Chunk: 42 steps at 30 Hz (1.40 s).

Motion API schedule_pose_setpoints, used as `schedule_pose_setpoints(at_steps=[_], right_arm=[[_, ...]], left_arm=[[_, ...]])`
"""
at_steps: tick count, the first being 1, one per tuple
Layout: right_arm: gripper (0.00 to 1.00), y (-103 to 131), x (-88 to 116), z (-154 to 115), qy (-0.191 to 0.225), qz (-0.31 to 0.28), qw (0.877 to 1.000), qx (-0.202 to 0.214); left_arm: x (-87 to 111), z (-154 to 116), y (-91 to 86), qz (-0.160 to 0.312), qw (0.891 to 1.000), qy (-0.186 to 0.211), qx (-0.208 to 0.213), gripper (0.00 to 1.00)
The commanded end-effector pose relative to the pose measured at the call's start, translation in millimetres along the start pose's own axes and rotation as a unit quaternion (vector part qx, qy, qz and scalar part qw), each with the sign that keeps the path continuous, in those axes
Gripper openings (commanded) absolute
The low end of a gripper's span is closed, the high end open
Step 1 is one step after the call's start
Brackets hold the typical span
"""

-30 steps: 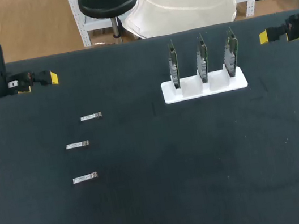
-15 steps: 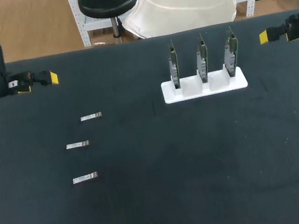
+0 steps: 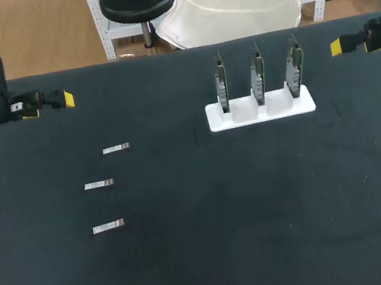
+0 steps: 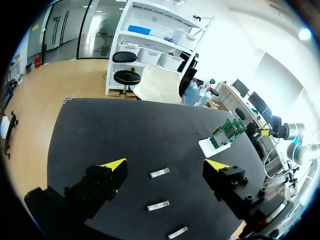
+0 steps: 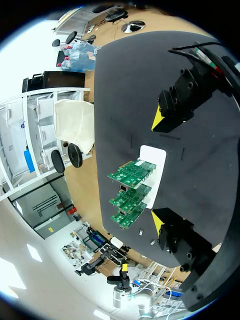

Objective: Pick up the optical module with the left hand, and insert it into the network port with the right hand.

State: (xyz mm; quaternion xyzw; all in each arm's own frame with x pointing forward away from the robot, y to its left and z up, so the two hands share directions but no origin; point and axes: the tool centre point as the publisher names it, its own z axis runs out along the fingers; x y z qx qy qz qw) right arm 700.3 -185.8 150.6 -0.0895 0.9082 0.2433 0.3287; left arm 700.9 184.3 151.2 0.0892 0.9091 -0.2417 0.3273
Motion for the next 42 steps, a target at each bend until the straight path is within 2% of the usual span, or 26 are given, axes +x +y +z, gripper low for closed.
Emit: schedule_pose_setpoints(at_steps=[1, 14, 15, 16, 17, 31, 32, 33, 39, 40, 42], right_arm=[[1.00, 1.1, 0.5, -0.2, -0.001, 0.000, 1.000, 0.002], [1.00, 1.1, 0.5, -0.2, -0.001, 0.000, 1.000, 0.002], [1.00, 1.1, 0.5, -0.2, -0.001, 0.000, 1.000, 0.002], [1.00, 1.1, 0.5, -0.2, -0.001, 0.000, 1.000, 0.002], [1.00, 1.1, 0.5, -0.2, -0.001, 0.000, 1.000, 0.002], [1.00, 1.1, 0.5, -0.2, -0.001, 0.000, 1.000, 0.002], [1.00, 1.1, 0.5, -0.2, -0.001, 0.000, 1.000, 0.002], [1.00, 1.1, 0.5, -0.2, -0.001, 0.000, 1.000, 0.002], [1.00, 1.1, 0.5, -0.2, -0.001, 0.000, 1.000, 0.002], [1.00, 1.1, 0.5, -0.2, -0.001, 0.000, 1.000, 0.002], [1.00, 1.1, 0.5, -0.2, -0.001, 0.000, 1.000, 0.002]], left_arm=[[0.3, -0.1, 0.1, 0.000, 1.000, 0.000, 0.000, 1.00], [0.3, -0.1, 0.1, 0.000, 1.000, 0.000, 0.000, 1.00], [0.3, -0.1, 0.1, 0.000, 1.000, 0.000, 0.000, 0.88], [0.3, -0.1, 0.1, 0.000, 1.000, 0.000, 0.000, 0.34], [0.3, -0.1, 0.1, 0.000, 1.000, 0.000, 0.000, 0.00], [0.3, -0.1, 0.1, 0.000, 1.000, 0.000, 0.000, 0.00], [0.3, -0.1, 0.1, 0.000, 1.000, 0.000, 0.000, 0.05], [0.3, -0.1, 0.1, 0.000, 1.000, 0.000, 0.000, 1.00], [0.3, -0.1, 0.1, 0.000, 1.000, 0.000, 0.000, 1.00], [1.1, 2.8, 0.6, 0.004, 1.000, 0.006, -0.016, 1.00], [2.2, 5.7, 3.1, 0.016, 0.999, 0.029, -0.017, 1.00]])
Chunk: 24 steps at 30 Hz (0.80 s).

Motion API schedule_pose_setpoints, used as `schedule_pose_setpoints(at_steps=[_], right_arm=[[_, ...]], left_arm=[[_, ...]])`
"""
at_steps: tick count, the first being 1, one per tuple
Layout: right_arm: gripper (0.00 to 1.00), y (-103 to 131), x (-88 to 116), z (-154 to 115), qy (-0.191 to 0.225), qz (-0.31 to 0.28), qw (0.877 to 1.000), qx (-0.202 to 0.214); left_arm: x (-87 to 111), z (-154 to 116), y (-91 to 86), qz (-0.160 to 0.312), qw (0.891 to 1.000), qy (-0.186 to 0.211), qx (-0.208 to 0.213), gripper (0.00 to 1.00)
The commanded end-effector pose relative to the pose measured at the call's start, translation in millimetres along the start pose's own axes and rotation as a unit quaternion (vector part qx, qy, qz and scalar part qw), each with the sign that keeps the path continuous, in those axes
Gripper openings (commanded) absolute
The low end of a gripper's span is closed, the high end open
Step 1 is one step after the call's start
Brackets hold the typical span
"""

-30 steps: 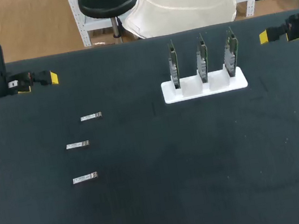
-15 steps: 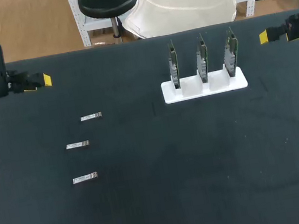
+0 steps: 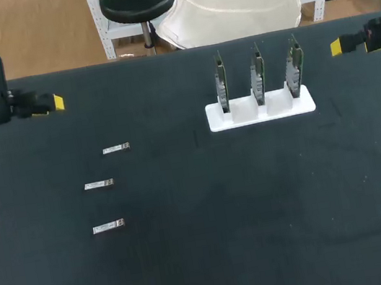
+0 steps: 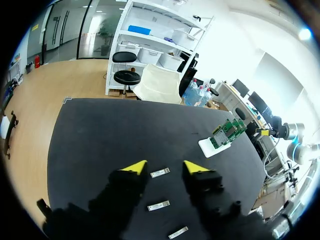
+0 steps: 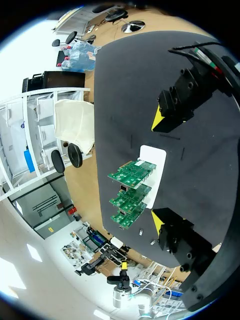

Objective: Pick up the optical module with the left hand, and insert it into the network port with the right hand.

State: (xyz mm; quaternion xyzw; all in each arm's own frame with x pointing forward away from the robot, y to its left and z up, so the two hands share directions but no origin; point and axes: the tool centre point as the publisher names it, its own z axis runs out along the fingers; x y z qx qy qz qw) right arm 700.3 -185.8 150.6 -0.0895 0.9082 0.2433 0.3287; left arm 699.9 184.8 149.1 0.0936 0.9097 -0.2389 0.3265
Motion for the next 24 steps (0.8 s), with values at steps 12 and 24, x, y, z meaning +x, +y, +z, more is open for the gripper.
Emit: schedule_pose_setpoints(at_steps=[12, 24], right_arm=[[1.00, 1, 0, 0, -0.001, 0.000, 1.000, 0.002], [1.00, 1, 0, 0, -0.001, 0.000, 1.000, 0.002]], left_arm=[[14.1, 35, 24.0, 0.250, 0.956, 0.151, -0.023, 1.00], [18.5, 48, 33.4, 0.372, 0.890, 0.255, 0.073, 1.00]])
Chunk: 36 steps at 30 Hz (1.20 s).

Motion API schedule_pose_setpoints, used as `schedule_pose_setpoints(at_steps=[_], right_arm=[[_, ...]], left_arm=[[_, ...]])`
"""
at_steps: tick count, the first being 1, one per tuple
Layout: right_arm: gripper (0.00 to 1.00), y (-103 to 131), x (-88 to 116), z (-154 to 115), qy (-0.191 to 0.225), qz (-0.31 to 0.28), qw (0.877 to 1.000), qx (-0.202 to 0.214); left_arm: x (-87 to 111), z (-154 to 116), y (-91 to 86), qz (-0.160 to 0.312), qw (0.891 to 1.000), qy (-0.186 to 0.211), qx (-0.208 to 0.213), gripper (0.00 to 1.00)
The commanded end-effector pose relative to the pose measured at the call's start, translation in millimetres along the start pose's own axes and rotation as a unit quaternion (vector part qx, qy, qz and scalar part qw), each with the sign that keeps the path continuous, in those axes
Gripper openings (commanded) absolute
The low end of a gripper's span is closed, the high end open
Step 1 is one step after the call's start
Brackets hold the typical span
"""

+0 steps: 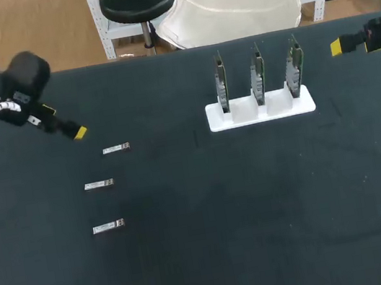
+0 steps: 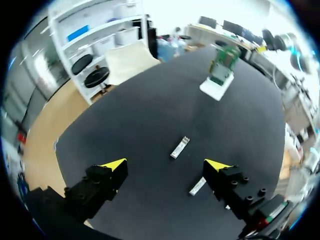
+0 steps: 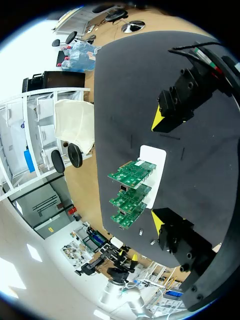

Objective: Pick up the optical module with the left hand, and insert it into the network port with the right hand.

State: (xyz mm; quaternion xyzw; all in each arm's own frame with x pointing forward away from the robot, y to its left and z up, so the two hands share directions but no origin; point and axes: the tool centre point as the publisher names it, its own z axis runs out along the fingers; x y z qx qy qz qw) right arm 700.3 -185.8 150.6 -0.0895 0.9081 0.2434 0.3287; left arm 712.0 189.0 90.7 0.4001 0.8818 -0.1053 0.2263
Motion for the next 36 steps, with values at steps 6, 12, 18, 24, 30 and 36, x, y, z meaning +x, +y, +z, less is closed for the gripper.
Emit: schedule_pose_setpoints(at_steps=[6, 12, 18, 24, 30, 36], right_arm=[[1.00, 1, 0, 0, -0.001, 0.000, 1.000, 0.002], [1.00, 1, 0, 0, -0.001, 0.000, 1.000, 0.002], [1.00, 1, 0, 0, -0.001, 0.000, 1.000, 0.002], [1.00, 1, 0, 0, -0.001, 0.000, 1.000, 0.002], [1.00, 1, 0, 0, -0.001, 0.000, 1.000, 0.002], [1.00, 1, 0, 0, -0.001, 0.000, 1.000, 0.002]], left_arm=[[-2.0, 9, 10.9, 0.122, 0.982, 0.091, 0.111, 1.00], [-0.1, 24, 9.9, 0.131, 0.979, 0.109, 0.114, 1.00], [2.2, 37, 0.4, 0.140, 0.977, 0.113, 0.119, 1.00], [7.7, 48, -13.2, 0.165, 0.971, 0.120, 0.125, 1.00], [11.3, 56, -18.5, 0.194, 0.967, 0.122, 0.111, 1.00], [13.9, 67, -25.8, 0.228, 0.960, 0.130, 0.100, 1.00]])
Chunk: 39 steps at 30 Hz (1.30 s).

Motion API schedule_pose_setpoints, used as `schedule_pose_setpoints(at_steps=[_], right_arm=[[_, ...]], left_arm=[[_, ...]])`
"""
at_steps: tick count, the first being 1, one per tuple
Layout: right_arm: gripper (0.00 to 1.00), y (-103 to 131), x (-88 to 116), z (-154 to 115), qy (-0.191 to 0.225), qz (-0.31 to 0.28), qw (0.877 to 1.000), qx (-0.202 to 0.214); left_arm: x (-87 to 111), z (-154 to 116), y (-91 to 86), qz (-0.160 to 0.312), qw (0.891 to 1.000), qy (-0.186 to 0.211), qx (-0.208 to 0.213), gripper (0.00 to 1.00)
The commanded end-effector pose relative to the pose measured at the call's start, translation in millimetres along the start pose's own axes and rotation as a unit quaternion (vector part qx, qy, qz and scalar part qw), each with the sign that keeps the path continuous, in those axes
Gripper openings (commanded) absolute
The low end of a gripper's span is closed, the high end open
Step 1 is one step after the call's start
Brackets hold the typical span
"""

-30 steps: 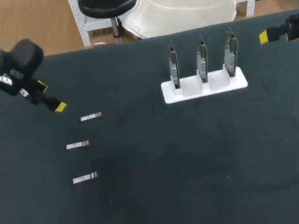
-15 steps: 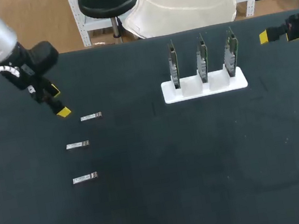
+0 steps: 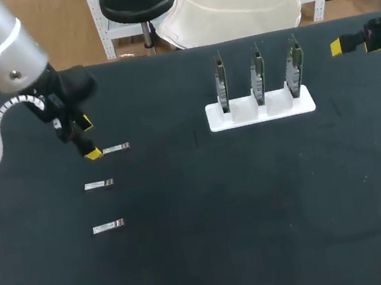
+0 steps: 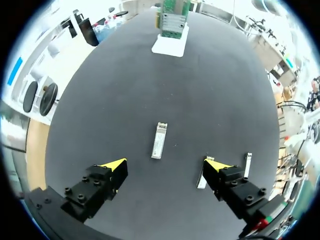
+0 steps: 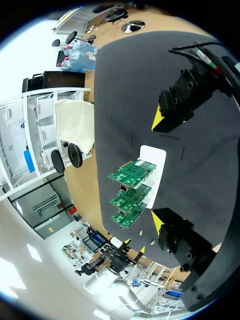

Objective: Pick up the optical module with the left hand, and insert it into the network port with the right hand.

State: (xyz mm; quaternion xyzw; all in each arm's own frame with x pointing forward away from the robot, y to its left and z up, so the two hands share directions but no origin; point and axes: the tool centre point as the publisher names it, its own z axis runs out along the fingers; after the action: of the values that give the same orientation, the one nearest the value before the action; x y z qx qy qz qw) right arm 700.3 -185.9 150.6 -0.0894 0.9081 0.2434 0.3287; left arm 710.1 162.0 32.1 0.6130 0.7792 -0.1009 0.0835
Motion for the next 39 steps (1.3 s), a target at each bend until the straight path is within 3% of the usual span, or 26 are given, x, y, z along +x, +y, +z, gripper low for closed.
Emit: schedule_pose_setpoints(at_steps=[1, 25, 39], right_arm=[[1.00, 1, 0, 0, -0.001, 0.000, 1.000, 0.002], [1.00, 1, 0, 0, -0.001, 0.000, 1.000, 0.002], [1.00, 1, 0, 0, -0.001, 0.000, 1.000, 0.002]], left_arm=[[-2.9, 10, -5.6, 0.016, 1.000, 0.009, -0.011, 1.00], [-11.0, 44, 9.9, 0.043, 0.998, 0.040, 0.001, 1.00], [-3.4, 54, 16.1, 0.042, 0.997, 0.060, -0.007, 1.00]])
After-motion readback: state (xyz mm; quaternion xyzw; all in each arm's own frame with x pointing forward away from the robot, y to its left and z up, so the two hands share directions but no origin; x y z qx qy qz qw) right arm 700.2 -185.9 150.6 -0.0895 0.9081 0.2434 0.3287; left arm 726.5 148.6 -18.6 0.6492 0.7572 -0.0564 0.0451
